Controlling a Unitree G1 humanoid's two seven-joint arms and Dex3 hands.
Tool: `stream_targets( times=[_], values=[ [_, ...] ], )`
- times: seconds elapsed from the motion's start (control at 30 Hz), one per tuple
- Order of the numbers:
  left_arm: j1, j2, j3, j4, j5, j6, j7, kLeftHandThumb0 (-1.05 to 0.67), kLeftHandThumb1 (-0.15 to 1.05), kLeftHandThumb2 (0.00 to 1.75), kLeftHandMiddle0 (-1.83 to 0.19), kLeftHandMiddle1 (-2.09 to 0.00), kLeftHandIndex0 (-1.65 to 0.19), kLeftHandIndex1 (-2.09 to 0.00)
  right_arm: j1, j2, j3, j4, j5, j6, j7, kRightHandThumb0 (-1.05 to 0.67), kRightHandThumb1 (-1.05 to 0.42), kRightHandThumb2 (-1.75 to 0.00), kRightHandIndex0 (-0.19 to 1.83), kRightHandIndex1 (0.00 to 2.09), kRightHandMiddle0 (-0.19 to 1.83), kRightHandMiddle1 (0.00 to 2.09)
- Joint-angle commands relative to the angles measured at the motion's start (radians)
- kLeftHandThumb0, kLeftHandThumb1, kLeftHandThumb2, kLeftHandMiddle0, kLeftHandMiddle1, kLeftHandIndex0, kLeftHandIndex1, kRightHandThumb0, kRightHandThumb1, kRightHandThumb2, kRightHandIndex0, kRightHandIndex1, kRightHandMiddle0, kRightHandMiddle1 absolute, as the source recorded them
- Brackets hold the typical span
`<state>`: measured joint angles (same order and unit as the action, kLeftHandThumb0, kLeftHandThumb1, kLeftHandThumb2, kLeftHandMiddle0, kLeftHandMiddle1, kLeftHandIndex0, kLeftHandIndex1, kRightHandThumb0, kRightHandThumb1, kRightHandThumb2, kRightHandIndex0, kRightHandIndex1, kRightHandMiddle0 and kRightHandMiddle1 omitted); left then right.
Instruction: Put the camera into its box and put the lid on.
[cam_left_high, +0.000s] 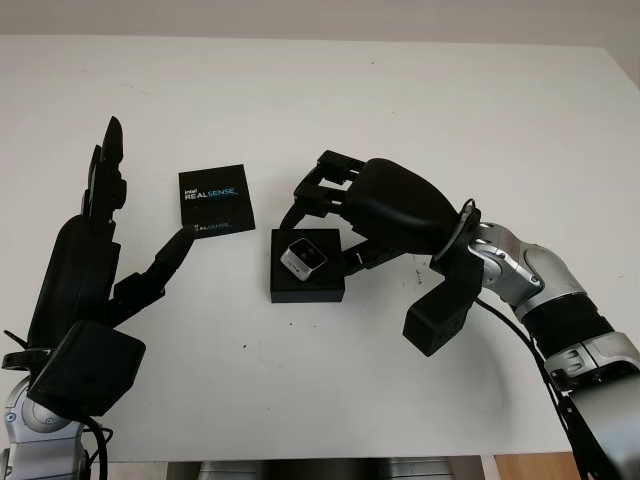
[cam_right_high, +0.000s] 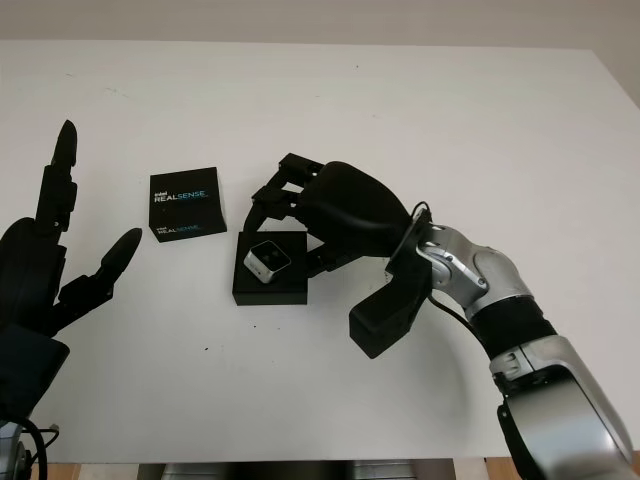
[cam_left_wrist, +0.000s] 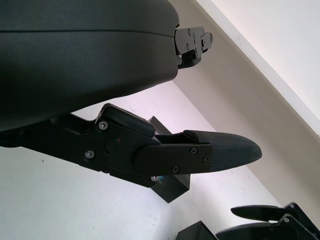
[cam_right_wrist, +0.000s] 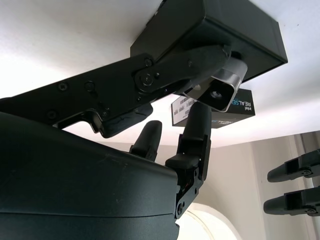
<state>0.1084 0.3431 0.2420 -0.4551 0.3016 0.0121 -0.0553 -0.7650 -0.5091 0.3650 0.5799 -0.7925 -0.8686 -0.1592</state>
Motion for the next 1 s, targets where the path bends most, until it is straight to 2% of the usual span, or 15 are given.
stream_targets(
  times=[0.0, 0.27, 0.63, 0.8, 0.97],
  values=[
    [0.01, -0.006, 0.002, -0.014, 0.001, -0.008, 0.007, -0.87, 1.05, 0.47, 0.19, 0.0, 0.15, -0.05, -0.017, 0.001, 0.012, 0.01, -0.011, -0.019, -0.024, -0.57, -0.92, -0.06, 0.15, 1.24, 0.48, 1.22],
    [0.01, -0.006, 0.003, -0.02, 0.003, 0.004, 0.006, -0.87, 1.05, 0.47, 0.19, 0.0, 0.16, -0.05, -0.032, -0.007, 0.036, 0.041, -0.02, -0.06, -0.042, -0.45, -0.94, -0.06, 0.12, 1.28, 0.48, 1.3],
    [0.008, -0.006, 0.001, -0.014, 0.001, 0.0, 0.007, -0.87, 1.05, 0.47, 0.19, 0.0, 0.15, -0.05, -0.038, -0.006, 0.026, 0.05, 0.01, -0.066, -0.026, -0.49, -0.97, -0.06, 0.13, 1.26, 0.48, 1.38],
    [0.005, -0.005, 0.0, -0.014, -0.001, 0.002, 0.005, -0.87, 1.05, 0.47, 0.19, 0.0, 0.16, -0.05, -0.04, -0.013, -0.007, 0.024, 0.074, -0.058, -0.003, -0.5, -0.99, -0.06, 0.15, 1.24, 0.46, 1.46],
    [0.0, -0.004, -0.005, -0.014, 0.005, 0.004, 0.005, -0.86, 1.05, 0.47, 0.19, 0.0, 0.16, -0.05, -0.001, -0.026, -0.063, -0.092, 0.268, 0.013, 0.174, -0.45, -1.03, -0.06, 0.1, 1.13, 0.39, 1.5]
  ],
)
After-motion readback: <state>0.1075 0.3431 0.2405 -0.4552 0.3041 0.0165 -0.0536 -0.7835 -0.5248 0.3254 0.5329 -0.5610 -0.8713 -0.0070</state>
